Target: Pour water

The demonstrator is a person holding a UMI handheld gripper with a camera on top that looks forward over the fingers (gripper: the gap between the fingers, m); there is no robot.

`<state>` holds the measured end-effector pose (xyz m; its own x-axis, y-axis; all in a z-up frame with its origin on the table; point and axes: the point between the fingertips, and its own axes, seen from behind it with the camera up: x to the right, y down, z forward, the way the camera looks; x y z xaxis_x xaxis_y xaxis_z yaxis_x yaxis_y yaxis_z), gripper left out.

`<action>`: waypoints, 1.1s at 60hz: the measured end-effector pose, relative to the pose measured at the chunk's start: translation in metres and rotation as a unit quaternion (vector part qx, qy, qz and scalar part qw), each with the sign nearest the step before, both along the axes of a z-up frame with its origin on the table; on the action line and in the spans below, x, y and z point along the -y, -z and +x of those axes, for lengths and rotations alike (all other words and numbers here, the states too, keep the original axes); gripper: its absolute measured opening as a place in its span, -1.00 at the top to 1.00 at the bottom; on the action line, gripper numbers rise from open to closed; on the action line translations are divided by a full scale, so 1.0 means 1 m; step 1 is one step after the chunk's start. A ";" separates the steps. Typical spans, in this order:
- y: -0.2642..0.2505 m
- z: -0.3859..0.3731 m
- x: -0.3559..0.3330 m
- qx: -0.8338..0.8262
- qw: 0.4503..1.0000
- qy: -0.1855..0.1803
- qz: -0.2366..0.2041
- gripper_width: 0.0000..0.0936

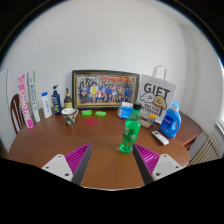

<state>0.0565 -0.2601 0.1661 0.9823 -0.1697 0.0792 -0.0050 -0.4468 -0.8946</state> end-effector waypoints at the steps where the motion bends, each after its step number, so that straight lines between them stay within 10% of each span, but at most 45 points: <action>1: 0.002 0.008 -0.004 0.000 1.000 0.002 0.003 -0.83; 26: 0.075 0.107 -0.134 -0.031 0.999 -0.003 0.039 -0.79; 33: 0.081 0.110 -0.153 -0.027 0.998 -0.017 0.049 -0.15; 45: 0.080 0.110 -0.162 -0.028 0.997 -0.025 0.061 0.17; 66: 0.023 0.111 -0.204 0.091 0.994 -0.025 0.052 0.23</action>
